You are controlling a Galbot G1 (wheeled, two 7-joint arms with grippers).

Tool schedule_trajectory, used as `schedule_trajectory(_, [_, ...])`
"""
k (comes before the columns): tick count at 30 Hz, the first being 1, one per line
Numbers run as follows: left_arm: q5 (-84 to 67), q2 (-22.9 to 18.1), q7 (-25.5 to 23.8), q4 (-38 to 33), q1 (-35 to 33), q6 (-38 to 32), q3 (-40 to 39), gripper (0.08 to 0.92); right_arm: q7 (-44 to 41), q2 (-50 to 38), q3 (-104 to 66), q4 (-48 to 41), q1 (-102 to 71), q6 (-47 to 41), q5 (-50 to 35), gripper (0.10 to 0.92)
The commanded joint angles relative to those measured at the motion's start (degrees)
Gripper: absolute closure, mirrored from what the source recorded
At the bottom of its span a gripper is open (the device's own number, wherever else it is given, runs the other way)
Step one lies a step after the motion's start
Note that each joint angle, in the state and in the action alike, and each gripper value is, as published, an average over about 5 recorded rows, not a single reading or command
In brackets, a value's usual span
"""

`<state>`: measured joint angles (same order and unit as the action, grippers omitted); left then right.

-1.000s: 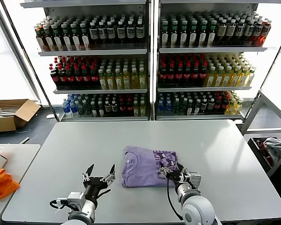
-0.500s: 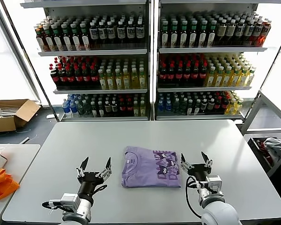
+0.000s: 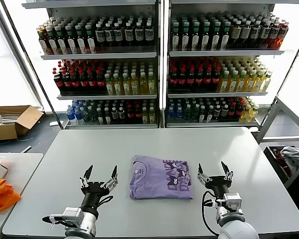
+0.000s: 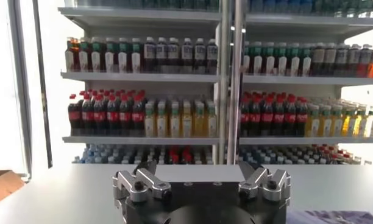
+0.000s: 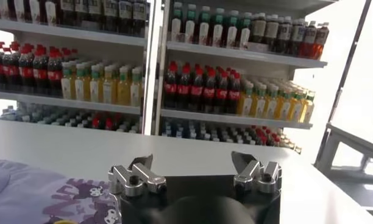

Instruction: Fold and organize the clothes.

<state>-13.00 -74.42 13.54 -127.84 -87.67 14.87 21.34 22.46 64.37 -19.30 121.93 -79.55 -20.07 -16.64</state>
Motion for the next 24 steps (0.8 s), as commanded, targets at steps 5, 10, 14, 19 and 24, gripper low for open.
schedule_trajectory(5, [1.06,-0.23,-1.90,0.21,-0.05,-0.99,0.34,0.177,0.01,0.28,-1.00,0.13,-1.31,1.31,1.56,0.203])
schedule_trajectory(10, [2.74,-0.27,-2.50,0.77,0.44,-0.44,0.37,0.177,-0.07,0.27,-0.93,-0.11,-1.01,1.27,1.51,0.203])
schedule_trajectory(14, [2.71,-0.22,-2.45,1.09,0.73,-0.25,0.52,0.177,-0.13,0.34,-0.76,-0.30,-0.92,1.28,1.52,0.203])
schedule_trajectory(19, [1.83,-0.15,-2.61,1.07,0.70,-0.86,0.78,0.177,-0.29,0.42,-0.39,-0.38,-1.03,1.30,1.54,0.203])
schedule_trajectory(24, [1.08,-0.22,-3.02,1.23,0.77,-1.52,0.91,0.177,-0.90,0.77,-0.55,-0.14,-1.33,1.56,1.54,0.203])
